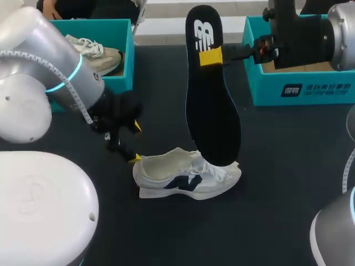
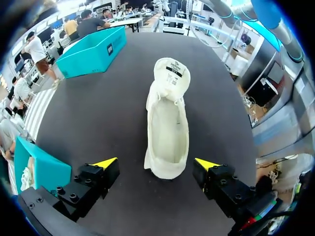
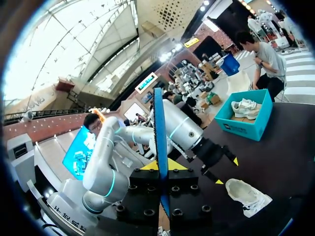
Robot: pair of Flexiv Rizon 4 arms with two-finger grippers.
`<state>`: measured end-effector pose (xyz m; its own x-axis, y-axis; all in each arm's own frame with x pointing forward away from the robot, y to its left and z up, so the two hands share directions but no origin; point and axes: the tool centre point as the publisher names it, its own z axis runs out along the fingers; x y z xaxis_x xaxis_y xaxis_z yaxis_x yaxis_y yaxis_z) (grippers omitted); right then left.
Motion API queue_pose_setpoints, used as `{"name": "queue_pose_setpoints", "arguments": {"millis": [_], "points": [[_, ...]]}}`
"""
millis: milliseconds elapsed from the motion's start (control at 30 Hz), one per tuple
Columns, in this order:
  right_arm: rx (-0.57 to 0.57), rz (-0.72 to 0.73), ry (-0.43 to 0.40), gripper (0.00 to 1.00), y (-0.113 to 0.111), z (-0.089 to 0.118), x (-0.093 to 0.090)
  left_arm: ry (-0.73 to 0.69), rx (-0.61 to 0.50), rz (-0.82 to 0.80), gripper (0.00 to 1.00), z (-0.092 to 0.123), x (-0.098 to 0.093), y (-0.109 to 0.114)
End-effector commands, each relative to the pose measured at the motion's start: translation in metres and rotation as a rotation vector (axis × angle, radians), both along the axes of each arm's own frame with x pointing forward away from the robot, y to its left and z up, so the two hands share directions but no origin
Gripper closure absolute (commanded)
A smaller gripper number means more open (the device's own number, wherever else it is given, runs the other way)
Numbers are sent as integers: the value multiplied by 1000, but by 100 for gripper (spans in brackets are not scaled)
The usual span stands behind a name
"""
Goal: Take the shoe out of the shoebox, open the shoe tongue, remove and reinsert the insole, then place the shoe into the shoebox
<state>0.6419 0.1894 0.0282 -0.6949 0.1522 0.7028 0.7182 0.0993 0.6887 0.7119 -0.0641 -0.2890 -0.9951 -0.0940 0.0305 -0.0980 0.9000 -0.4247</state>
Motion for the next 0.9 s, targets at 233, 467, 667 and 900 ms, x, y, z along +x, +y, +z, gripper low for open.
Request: {"name": "queue_pose_setpoints", "arguments": {"millis": [233, 467, 667, 900], "points": [[0, 1, 1, 100, 4, 0, 2, 46, 369, -9, 0, 9, -1, -17], [0, 1, 1, 100, 4, 0, 2, 30, 418, 8, 0, 13, -7, -17], [0, 1, 1, 100, 4, 0, 2, 39, 419, 9, 0, 9, -10, -18], [0, 1, 1, 100, 4, 0, 2, 27, 423, -9, 0, 8, -15, -20]]}}
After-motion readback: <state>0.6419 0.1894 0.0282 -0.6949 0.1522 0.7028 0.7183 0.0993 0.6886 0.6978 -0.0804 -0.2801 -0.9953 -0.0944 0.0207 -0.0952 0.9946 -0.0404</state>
